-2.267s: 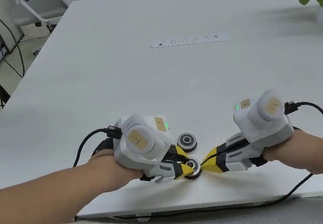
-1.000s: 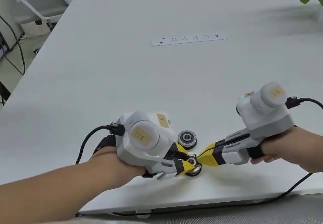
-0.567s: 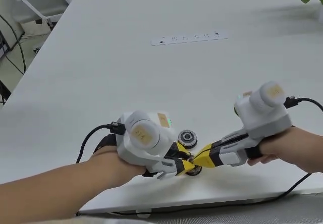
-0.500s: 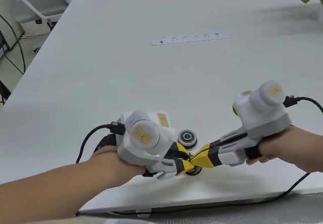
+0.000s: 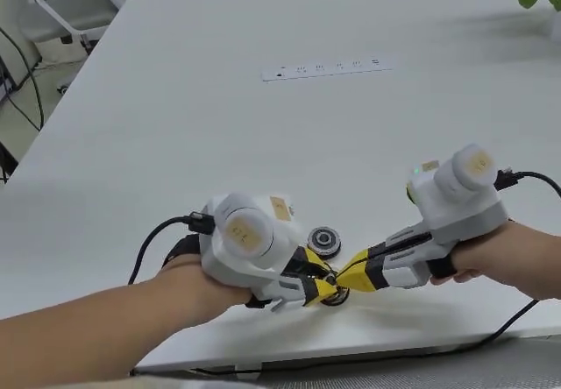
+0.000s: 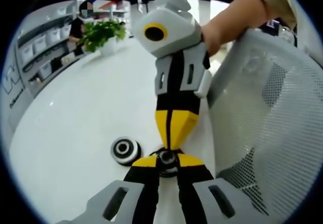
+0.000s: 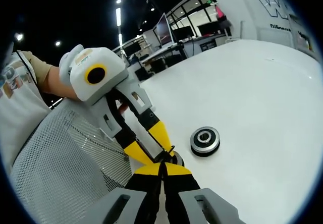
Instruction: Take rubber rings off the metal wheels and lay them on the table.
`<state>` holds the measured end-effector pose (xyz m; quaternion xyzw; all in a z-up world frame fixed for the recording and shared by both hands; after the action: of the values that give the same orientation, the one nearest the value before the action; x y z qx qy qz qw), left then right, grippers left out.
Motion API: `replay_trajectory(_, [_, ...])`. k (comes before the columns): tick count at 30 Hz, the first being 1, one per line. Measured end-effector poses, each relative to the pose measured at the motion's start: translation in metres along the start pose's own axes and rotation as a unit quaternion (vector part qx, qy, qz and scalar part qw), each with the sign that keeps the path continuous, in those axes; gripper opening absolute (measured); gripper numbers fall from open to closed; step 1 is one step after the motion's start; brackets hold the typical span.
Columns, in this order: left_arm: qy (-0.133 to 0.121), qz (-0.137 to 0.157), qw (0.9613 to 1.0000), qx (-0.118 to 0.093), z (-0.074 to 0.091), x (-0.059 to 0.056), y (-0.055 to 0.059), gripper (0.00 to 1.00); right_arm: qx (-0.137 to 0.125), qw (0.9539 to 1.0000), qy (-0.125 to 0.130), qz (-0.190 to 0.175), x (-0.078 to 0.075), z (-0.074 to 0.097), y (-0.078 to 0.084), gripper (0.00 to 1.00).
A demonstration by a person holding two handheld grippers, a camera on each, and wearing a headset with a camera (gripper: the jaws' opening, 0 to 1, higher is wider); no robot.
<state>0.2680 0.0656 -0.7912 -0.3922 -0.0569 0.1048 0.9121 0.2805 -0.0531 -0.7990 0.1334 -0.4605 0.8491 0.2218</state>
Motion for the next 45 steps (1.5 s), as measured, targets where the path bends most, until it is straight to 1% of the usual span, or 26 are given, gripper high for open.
replay_trajectory(5, [0.006, 0.010, 0.9999, 0.001, 0.001, 0.000, 0.000, 0.15, -0.004, 1.0000, 0.001, 0.007, -0.001, 0.001, -0.001, 0.00])
replay_trajectory(10, [0.011, 0.009, 0.9999, 0.004, 0.004, -0.002, -0.001, 0.18, -0.008, 1.0000, 0.000, 0.003, -0.001, 0.003, -0.002, 0.00])
replay_trajectory(13, [0.016, 0.014, 0.9998, -0.002, 0.007, -0.002, -0.003, 0.19, -0.009, 1.0000, -0.001, 0.003, -0.001, 0.003, -0.003, 0.00])
replay_trajectory(14, [0.021, 0.017, 0.9996, -0.005, 0.008, -0.003, -0.004, 0.21, -0.009, 1.0000, -0.002, 0.003, -0.001, 0.004, -0.003, 0.00])
replay_trajectory(15, [0.024, 0.019, 0.9995, -0.003, 0.009, -0.004, -0.004, 0.23, -0.011, 0.9999, -0.002, 0.005, 0.000, 0.004, -0.004, 0.00])
replay_trajectory(18, [0.026, 0.017, 0.9995, -0.004, 0.012, -0.006, -0.005, 0.25, -0.016, 0.9999, -0.001, 0.001, 0.001, 0.005, -0.006, 0.00])
replay_trajectory(20, [0.027, 0.020, 0.9994, -0.011, 0.017, -0.007, -0.006, 0.26, -0.020, 0.9998, -0.002, -0.001, 0.002, 0.006, -0.007, 0.00])
replay_trajectory(24, [0.028, 0.026, 0.9991, -0.019, 0.023, -0.008, -0.008, 0.34, -0.022, 0.9998, -0.003, -0.001, 0.003, 0.007, -0.008, 0.00])
replay_trajectory(26, [0.026, 0.025, 0.9991, -0.023, 0.028, -0.009, -0.009, 0.34, -0.022, 0.9997, -0.003, -0.001, 0.004, 0.007, -0.009, 0.00])
replay_trajectory(29, [0.021, 0.033, 0.9987, -0.034, 0.037, -0.009, -0.010, 0.36, -0.025, 0.9997, -0.003, -0.001, 0.005, 0.008, -0.010, 0.00])
replay_trajectory(32, [0.017, 0.035, 0.9983, -0.043, 0.046, -0.009, -0.010, 0.37, -0.027, 0.9996, -0.002, 0.002, 0.006, 0.009, -0.012, 0.00])
replay_trajectory(35, [0.011, 0.041, 0.9979, -0.050, 0.053, -0.008, -0.009, 0.41, -0.027, 0.9996, 0.000, 0.002, 0.006, 0.010, -0.013, 0.00])
replay_trajectory(38, [0.005, 0.045, 0.9976, -0.051, 0.061, -0.008, -0.006, 0.45, -0.030, 0.9996, 0.002, 0.002, 0.005, 0.011, -0.014, 0.00])
replay_trajectory(41, [0.000, 0.046, 0.9977, -0.050, 0.067, -0.008, -0.002, 0.48, -0.035, 0.9994, 0.003, 0.003, 0.005, 0.013, -0.020, 0.00])
replay_trajectory(45, [-0.009, 0.042, 0.9982, -0.043, 0.075, -0.009, 0.006, 0.52, -0.040, 0.9992, 0.001, 0.005, 0.007, 0.011, -0.026, 0.00])
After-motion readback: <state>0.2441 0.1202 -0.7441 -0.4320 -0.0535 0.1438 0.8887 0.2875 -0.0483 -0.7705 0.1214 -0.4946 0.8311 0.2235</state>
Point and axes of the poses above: the centre of the closed fingertips' face, and the gripper's own axes: z roughly backward along the fingers, x roughly to its left, y roughly out of its underside, the point moved 8 cm from there along z, roughly backward along the fingers, and after that the axes turned 1 degree about x, right-handed, at the moved point
